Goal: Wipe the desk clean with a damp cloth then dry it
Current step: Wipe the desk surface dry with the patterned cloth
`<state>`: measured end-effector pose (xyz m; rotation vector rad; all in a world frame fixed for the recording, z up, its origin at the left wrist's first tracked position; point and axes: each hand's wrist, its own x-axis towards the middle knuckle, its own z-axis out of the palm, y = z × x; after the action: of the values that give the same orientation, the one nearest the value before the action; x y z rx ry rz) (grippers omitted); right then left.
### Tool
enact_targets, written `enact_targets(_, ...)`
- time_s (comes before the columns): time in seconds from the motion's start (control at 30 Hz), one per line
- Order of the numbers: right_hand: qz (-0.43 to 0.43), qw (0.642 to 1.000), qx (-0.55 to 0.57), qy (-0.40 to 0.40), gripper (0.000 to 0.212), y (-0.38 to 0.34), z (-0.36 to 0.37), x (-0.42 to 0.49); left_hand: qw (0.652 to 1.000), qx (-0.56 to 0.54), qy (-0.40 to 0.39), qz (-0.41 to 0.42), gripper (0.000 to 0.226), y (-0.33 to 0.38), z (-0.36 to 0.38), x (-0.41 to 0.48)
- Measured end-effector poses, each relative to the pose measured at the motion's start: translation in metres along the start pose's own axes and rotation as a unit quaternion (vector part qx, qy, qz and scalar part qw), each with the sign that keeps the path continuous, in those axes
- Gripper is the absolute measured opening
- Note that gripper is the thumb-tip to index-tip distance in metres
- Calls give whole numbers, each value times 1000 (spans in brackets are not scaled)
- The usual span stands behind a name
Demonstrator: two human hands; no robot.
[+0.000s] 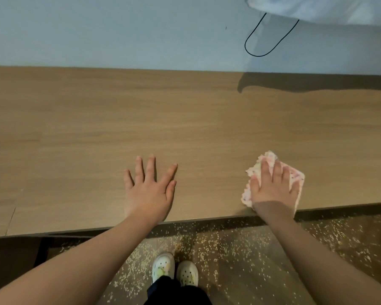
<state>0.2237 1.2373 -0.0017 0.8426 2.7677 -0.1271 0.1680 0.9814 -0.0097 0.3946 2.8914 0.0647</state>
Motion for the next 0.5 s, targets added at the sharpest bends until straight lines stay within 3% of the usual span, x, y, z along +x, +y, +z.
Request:
enact_targets(0.07, -145, 989, -15, 22, 57, -43, 14, -30, 1000, 0, -9, 7, 49, 1, -2, 0)
enact_targets(0.13, -317, 948, -16, 32, 57, -76, 27, -55, 1000, 8, -12, 6, 50, 2, -1, 0)
enact_targets(0.2, -391, 920, -39, 12, 54, -77, 20, -51, 1000, 7, -7, 9, 50, 1, -1, 1)
enact_targets(0.27, -340, 936, -69, 60, 54, -44, 19, -24, 1000, 4, -9, 3, 50, 1, -2, 0)
enact_targets(0.33, -143, 988, -45, 24, 53, 3, 10, 2, 1000, 4, -19, 1, 49, 3, -3, 1)
enact_targets(0.4, 18, 1000, 7, -1, 54, 31, 0, 14, 1000, 9, -11, 22, 50, 4, -2, 3)
enact_targets(0.47, 22, 1000, 5, -14, 57, 18, -1, 8, 996, 25, 10, 82, 53, 6, -7, 6)
enact_targets(0.5, -34, 999, -11, -16, 58, 1, 0, 1, 993, 35, 20, 113, 56, 9, -8, 10)
